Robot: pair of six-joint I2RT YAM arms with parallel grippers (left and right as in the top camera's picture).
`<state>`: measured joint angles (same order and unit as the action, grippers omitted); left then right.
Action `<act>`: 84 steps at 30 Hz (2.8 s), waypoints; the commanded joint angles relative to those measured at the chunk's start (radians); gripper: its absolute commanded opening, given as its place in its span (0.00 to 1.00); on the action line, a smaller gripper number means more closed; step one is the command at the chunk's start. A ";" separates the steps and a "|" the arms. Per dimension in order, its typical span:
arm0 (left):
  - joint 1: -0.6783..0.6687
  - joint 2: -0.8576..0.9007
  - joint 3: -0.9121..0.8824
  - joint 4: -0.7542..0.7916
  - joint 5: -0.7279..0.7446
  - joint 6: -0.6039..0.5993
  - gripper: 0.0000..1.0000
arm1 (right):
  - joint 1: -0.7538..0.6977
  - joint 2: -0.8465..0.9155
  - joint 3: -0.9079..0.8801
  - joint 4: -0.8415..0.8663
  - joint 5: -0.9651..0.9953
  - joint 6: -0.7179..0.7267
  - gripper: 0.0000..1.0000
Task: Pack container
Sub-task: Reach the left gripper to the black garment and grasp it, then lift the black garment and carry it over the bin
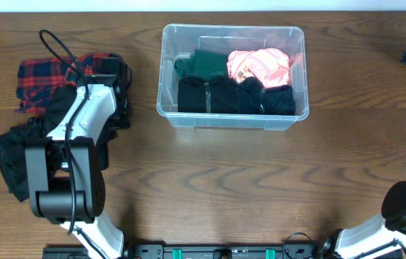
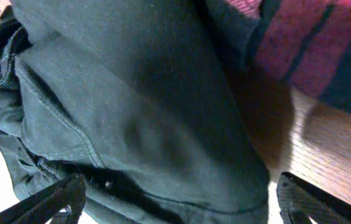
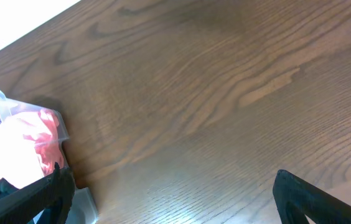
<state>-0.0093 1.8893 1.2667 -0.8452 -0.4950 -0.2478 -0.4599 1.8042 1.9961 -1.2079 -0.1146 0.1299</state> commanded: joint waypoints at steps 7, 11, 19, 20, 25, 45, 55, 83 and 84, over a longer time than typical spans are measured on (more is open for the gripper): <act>0.005 0.116 0.012 -0.036 -0.076 -0.009 0.98 | -0.005 0.001 0.004 0.000 0.003 0.014 0.99; 0.007 0.135 0.011 -0.043 -0.085 -0.023 0.99 | -0.005 0.001 0.004 0.000 0.003 0.014 0.99; 0.080 0.134 0.011 -0.124 -0.093 -0.111 0.35 | -0.005 0.001 0.004 0.000 0.003 0.014 0.99; 0.090 0.134 0.011 -0.137 -0.093 -0.122 0.29 | -0.005 0.001 0.004 0.000 0.003 0.014 0.99; 0.121 0.132 0.048 -0.223 -0.072 -0.203 0.07 | -0.005 0.001 0.004 0.000 0.003 0.014 0.99; 0.121 -0.214 0.597 -0.655 0.391 -0.008 0.06 | -0.005 0.001 0.004 0.000 0.003 0.015 0.99; 0.121 -0.470 0.722 -0.620 0.508 0.008 0.06 | -0.005 0.001 0.004 0.000 0.003 0.014 0.99; -0.151 -0.386 0.880 -0.202 0.800 -0.005 0.06 | -0.005 0.001 0.004 0.000 0.003 0.014 0.99; -0.158 -0.373 0.881 -0.191 0.801 -0.005 0.06 | -0.005 0.001 0.004 0.000 0.003 0.014 0.99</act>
<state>-0.1589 1.5036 2.1174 -1.0809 0.3008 -0.2588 -0.4599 1.8042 1.9961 -1.2079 -0.1146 0.1299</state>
